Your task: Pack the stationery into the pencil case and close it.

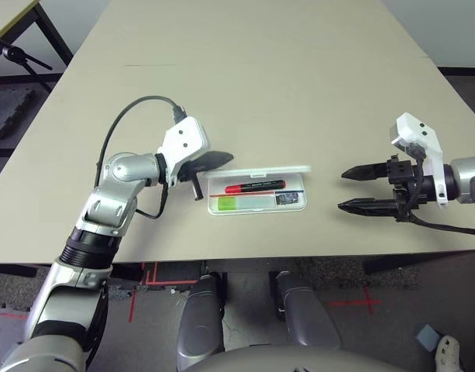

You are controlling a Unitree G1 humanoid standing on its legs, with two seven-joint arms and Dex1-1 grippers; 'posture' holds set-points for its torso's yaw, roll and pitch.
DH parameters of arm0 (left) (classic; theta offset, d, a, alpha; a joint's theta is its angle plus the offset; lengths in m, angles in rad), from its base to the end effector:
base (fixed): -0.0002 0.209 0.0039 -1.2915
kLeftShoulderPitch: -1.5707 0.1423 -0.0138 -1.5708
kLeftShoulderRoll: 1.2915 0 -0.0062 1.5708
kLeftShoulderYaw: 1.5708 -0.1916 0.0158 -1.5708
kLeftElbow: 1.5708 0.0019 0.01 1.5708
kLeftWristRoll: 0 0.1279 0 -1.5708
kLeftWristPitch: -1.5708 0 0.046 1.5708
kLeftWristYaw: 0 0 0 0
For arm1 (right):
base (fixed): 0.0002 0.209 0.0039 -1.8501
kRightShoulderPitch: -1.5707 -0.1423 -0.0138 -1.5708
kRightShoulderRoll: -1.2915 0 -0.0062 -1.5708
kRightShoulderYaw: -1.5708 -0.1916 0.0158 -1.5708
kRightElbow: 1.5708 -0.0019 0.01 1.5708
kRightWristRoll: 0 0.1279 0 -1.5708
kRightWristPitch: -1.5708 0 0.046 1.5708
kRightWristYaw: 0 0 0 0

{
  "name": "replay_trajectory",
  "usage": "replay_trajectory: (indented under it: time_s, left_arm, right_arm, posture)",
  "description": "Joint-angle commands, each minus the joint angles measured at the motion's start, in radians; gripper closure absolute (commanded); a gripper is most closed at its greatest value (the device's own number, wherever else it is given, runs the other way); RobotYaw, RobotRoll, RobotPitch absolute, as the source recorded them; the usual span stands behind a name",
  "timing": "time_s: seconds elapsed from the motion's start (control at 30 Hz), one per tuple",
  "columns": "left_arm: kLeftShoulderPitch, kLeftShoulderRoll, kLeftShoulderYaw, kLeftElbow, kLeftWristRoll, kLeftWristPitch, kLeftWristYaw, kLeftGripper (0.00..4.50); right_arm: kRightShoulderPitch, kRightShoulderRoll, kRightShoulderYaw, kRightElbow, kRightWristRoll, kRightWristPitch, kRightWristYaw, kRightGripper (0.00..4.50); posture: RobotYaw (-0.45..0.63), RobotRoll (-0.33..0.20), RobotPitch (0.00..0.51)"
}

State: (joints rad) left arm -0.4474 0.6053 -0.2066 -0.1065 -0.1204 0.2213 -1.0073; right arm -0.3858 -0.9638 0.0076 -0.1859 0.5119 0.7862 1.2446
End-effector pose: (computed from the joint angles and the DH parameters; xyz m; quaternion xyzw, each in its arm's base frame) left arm 0.2610 0.1963 0.1547 0.2923 0.0144 -0.5409 0.7885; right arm 0.2367 -0.2770 0.1911 -0.1220 0.2387 0.5466 0.7933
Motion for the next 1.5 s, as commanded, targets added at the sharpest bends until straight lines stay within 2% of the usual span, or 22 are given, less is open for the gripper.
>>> replay_trajectory:
  time_s: [0.03,0.2,0.43,0.5,0.6,0.7,0.8,0.93,1.13,1.27,1.33,1.5]
  left_arm:
    - [0.019,0.006,-0.049,-0.010,0.035,0.015,-0.002,4.48]
    - [0.011,-0.016,-0.118,-0.004,0.092,0.038,0.015,4.48]
    - [0.029,0.011,-0.196,-0.004,0.124,0.048,-0.036,4.48]
    - [0.040,0.016,-0.216,-0.002,0.137,0.038,-0.039,4.48]
    - [0.053,0.016,-0.218,-0.003,0.139,0.033,-0.028,4.48]
    - [0.052,-0.017,-0.166,0.006,0.116,0.032,0.028,4.48]
    - [0.043,-0.106,-0.039,0.020,0.015,0.035,0.115,3.92]
    - [0.034,-0.179,0.105,0.035,-0.072,0.059,0.205,2.42]
    - [-0.040,-0.209,0.312,0.174,-0.108,0.019,0.393,0.02]
    - [-0.110,-0.173,0.430,0.346,-0.095,-0.041,0.510,0.02]
    - [-0.134,-0.171,0.481,0.421,-0.121,-0.067,0.537,0.02]
    - [-0.184,-0.137,0.532,0.609,-0.082,-0.187,0.634,0.02]
  right_arm:
    - [-0.009,0.006,0.022,0.008,-0.005,-0.011,-0.003,0.00]
    - [-0.013,0.007,0.027,0.006,-0.001,-0.014,-0.007,0.00]
    - [-0.001,0.002,0.023,0.012,-0.008,-0.028,-0.014,0.00]
    - [-0.011,0.027,0.023,0.031,-0.023,-0.050,-0.042,0.00]
    - [-0.026,0.066,0.023,0.053,-0.040,-0.079,-0.082,0.00]
    - [-0.038,0.104,0.015,0.076,-0.057,-0.103,-0.127,0.00]
    - [-0.053,0.147,0.000,0.118,-0.078,-0.135,-0.185,0.00]
    - [-0.083,0.225,-0.031,0.201,-0.115,-0.192,-0.299,0.00]
    - [-0.155,0.354,-0.130,0.385,-0.156,-0.312,-0.505,0.00]
    - [-0.202,0.424,-0.192,0.529,-0.201,-0.449,-0.654,0.00]
    - [-0.219,0.445,-0.208,0.608,-0.235,-0.549,-0.717,0.00]
    - [-0.275,0.475,-0.271,0.804,-0.280,-0.727,-0.900,0.00]
  posture:
    - [-0.04,0.000,0.167]
    - [-0.05,0.000,0.164]
    - [-0.05,0.000,0.165]
    - [-0.06,0.000,0.166]
    - [-0.05,0.000,0.171]
    - [-0.05,0.000,0.175]
    - [-0.05,0.000,0.179]
    - [-0.05,0.000,0.179]
    - [-0.04,0.000,0.177]
    - [-0.03,0.000,0.175]
    - [-0.03,0.000,0.172]
    - [-0.03,0.000,0.167]
